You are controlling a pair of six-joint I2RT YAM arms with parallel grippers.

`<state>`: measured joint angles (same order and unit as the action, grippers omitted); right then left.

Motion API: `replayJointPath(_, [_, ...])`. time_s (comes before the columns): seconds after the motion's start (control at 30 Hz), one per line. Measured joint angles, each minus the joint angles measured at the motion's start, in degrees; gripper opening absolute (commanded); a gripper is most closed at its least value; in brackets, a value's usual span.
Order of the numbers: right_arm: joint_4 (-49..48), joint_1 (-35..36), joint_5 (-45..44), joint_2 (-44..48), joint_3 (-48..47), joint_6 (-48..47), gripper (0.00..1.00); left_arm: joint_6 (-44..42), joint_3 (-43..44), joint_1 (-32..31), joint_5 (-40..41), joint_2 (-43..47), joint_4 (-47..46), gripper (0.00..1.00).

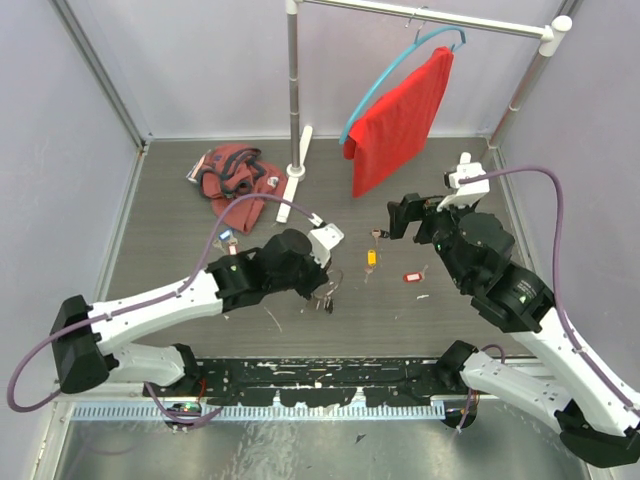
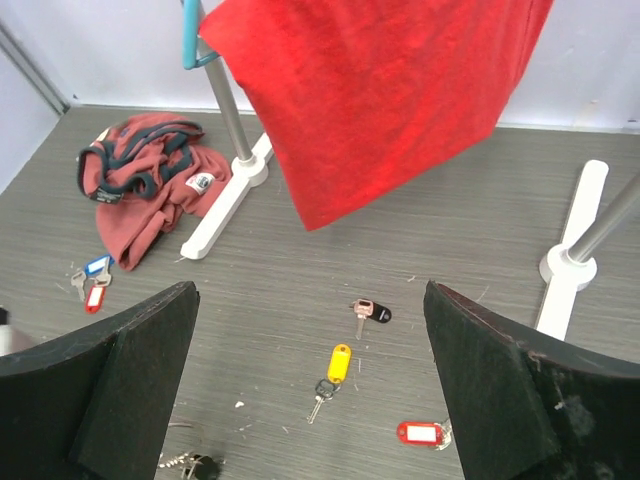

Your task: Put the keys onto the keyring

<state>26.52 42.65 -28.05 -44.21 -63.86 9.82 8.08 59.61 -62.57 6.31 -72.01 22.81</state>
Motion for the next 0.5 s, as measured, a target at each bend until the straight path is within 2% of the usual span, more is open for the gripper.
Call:
replayJointPath(0.13, [1.09,0.00,-1.49,-0.09,0.00,1.05,1.00,3.65,-5.66,3.34,-4.00,-2.73,-6.47,0.00])
replayJointPath(0.27, [2.25,0.00,-2.08,-0.90,0.00,2.14,1.00,6.23,-9.27,9.75,-9.44,-8.48,-13.00,0.12])
replayJointPath(0.4, [2.49,0.00,-2.95,-2.23,0.33,3.72,1.00,7.82,-10.16,14.40,-13.81,-13.77,-17.05,0.40])
replayJointPath(0.5, [2.64,0.00,-4.33,-2.36,0.90,4.85,1.00,8.61,-10.19,16.81,-15.04,-15.17,-18.71,0.69])
